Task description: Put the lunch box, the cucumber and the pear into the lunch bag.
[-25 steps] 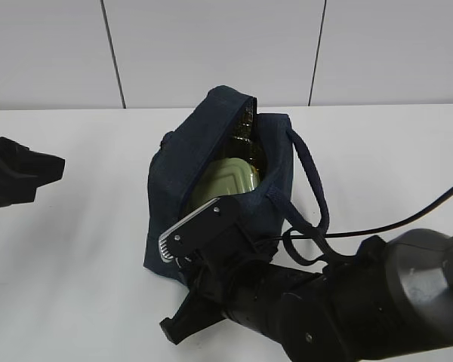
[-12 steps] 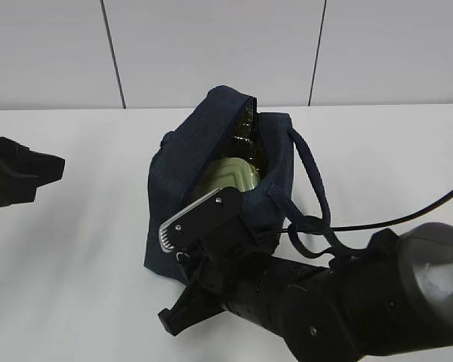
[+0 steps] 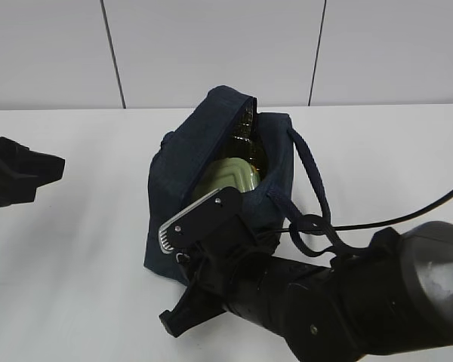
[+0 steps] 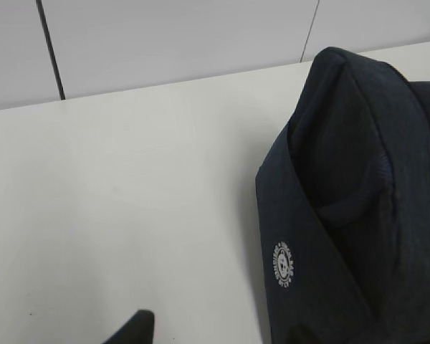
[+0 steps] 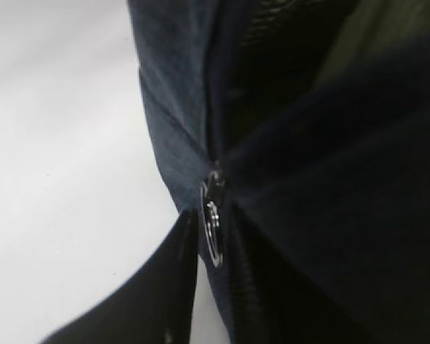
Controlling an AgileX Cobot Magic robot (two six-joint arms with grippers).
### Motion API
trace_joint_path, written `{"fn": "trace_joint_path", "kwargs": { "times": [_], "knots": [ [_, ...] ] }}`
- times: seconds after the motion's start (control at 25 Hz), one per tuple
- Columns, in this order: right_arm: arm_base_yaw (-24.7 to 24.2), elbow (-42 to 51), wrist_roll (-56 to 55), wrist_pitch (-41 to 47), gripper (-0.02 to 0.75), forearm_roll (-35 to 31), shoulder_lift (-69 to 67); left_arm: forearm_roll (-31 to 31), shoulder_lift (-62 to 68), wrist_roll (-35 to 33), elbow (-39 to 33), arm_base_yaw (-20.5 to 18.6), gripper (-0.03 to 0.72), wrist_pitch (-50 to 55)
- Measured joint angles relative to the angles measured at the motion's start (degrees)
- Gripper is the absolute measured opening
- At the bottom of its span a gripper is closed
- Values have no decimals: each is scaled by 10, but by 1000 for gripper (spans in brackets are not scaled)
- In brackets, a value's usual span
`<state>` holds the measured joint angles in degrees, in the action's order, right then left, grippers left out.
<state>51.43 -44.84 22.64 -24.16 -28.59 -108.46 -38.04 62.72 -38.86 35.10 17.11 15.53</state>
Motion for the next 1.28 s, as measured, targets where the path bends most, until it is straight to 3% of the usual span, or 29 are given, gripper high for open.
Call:
{"fn": "trace_joint_path", "kwargs": {
  "times": [0.36,0.6,1.28],
  "knots": [
    [0,0,11,7,126,-8,0,0,0,0,0,0,342,0],
    [0,0,43,14,1,-44,9,0,0,0,0,0,342,0],
    [0,0,52,119,0,-22,107,0,0,0,0,0,342,0]
  ]
}}
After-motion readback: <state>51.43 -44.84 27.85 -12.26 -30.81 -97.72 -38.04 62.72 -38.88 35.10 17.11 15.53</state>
